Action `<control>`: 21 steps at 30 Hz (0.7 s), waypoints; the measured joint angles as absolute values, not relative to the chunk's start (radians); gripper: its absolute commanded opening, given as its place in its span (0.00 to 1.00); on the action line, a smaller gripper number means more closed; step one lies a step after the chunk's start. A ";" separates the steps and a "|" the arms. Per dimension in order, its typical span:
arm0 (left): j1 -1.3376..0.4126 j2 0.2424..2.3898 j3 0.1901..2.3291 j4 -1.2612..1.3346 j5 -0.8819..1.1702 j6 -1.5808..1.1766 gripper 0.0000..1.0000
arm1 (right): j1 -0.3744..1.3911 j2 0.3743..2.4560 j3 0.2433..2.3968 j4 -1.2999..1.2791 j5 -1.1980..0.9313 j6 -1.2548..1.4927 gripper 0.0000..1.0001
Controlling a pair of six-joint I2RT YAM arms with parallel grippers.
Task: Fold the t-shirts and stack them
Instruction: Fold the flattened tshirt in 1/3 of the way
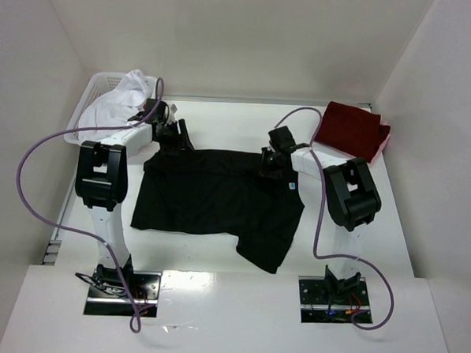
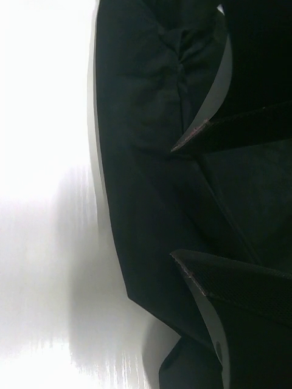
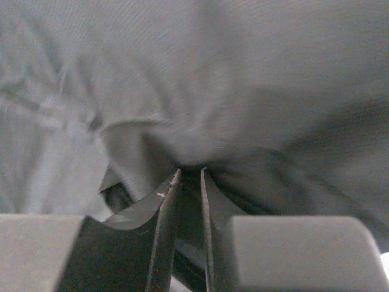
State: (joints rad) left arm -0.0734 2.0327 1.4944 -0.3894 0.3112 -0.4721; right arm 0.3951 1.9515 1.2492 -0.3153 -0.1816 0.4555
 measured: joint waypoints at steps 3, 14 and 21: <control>-0.073 2.041 1.494 -0.389 0.314 -0.472 0.72 | 0.437 1.936 1.232 -0.317 -0.197 0.464 0.24; -0.073 2.067 1.494 -0.394 0.322 -0.467 0.72 | 0.476 1.764 1.066 -0.323 -0.206 0.503 0.25; -0.073 2.067 1.498 -0.410 0.306 -0.448 0.72 | 0.475 1.734 1.038 -0.359 -0.122 0.528 0.27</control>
